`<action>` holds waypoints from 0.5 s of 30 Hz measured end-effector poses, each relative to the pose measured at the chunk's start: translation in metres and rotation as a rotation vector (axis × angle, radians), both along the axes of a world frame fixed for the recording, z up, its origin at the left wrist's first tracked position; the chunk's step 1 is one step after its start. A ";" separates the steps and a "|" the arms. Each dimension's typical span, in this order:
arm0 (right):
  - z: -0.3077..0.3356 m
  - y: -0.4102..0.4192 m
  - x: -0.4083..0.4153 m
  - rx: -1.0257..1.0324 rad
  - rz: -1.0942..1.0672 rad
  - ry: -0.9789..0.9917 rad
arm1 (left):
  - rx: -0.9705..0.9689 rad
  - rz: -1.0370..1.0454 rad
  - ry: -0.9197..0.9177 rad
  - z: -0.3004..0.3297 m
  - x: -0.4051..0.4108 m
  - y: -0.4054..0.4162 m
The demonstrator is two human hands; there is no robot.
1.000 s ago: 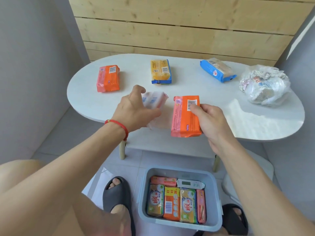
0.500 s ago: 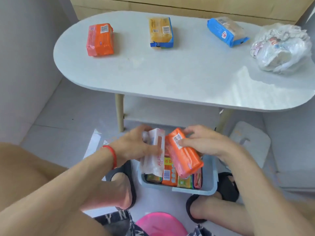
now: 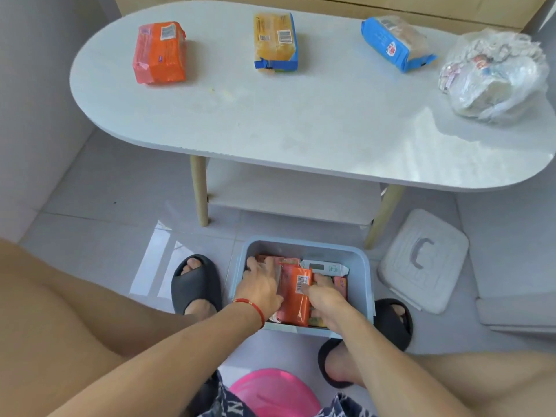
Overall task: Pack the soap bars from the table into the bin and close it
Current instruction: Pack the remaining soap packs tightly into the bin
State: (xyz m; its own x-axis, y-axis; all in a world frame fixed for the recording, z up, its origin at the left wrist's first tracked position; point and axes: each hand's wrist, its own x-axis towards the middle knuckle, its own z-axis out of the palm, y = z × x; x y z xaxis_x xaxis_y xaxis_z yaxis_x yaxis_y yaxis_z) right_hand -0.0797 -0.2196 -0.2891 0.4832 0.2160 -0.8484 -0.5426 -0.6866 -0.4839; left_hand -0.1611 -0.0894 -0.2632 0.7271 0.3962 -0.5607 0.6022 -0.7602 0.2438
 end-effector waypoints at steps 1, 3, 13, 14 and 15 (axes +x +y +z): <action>-0.001 0.000 0.000 0.007 0.012 0.010 | 0.069 -0.063 0.002 -0.002 0.000 -0.002; 0.002 0.002 0.000 -0.092 0.242 -0.129 | 0.243 -0.225 0.053 -0.006 -0.002 -0.009; -0.001 0.011 -0.029 -0.429 0.672 -0.576 | 0.423 -0.410 0.166 -0.020 -0.020 0.021; -0.002 0.012 -0.032 -0.428 0.746 -0.558 | 0.381 -0.388 0.174 -0.023 -0.023 0.024; -0.002 0.012 -0.033 -0.402 0.794 -0.528 | 0.354 -0.382 0.172 -0.025 -0.024 0.026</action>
State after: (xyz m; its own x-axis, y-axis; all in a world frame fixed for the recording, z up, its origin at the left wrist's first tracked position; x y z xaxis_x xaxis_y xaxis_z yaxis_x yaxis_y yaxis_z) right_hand -0.1124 -0.2079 -0.2907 0.6568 0.3832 -0.6494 0.3524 -0.9174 -0.1849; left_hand -0.1855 -0.0632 -0.2879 0.7657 0.3085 -0.5644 0.2763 -0.9502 -0.1444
